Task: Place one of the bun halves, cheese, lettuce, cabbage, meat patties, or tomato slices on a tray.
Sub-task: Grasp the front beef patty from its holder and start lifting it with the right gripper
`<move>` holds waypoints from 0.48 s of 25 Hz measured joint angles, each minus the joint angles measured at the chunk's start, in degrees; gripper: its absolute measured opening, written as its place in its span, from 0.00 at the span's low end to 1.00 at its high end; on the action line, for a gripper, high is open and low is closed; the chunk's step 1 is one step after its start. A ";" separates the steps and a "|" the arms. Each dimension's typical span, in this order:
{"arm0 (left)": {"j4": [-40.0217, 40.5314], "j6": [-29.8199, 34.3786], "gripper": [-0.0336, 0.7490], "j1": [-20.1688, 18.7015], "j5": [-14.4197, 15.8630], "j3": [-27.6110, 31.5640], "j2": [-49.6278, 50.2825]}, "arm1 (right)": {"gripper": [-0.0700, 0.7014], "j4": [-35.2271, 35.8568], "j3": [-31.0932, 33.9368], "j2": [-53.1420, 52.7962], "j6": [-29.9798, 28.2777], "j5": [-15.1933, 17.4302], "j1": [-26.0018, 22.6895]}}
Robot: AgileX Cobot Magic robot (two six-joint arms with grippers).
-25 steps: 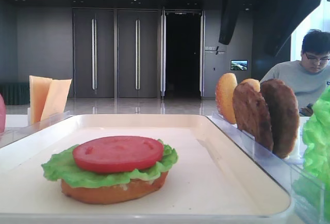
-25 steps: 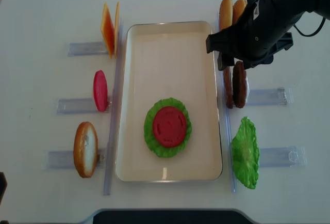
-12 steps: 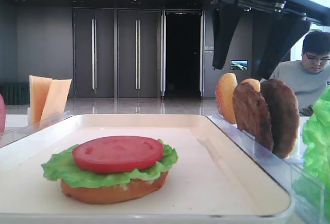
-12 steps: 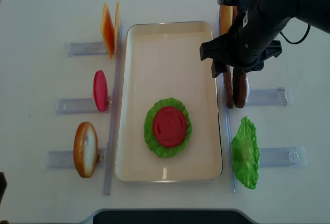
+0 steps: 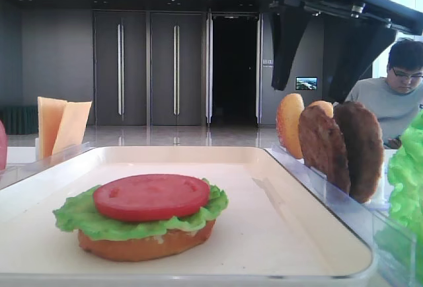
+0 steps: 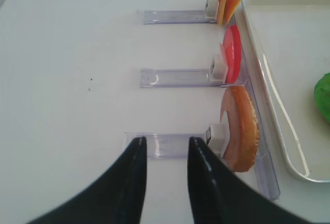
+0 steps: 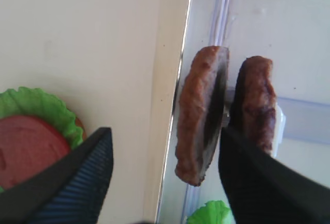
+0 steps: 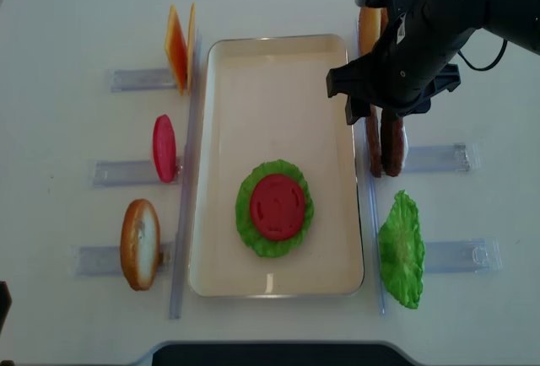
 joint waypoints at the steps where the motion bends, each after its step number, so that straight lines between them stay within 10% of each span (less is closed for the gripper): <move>1: 0.00 0.00 0.31 0.00 0.00 0.00 0.00 | 0.68 0.00 0.00 0.21 0.00 0.00 0.00; 12: 0.00 0.00 0.31 0.00 0.00 0.00 0.00 | 0.68 -0.65 0.00 3.27 -0.66 -0.05 0.00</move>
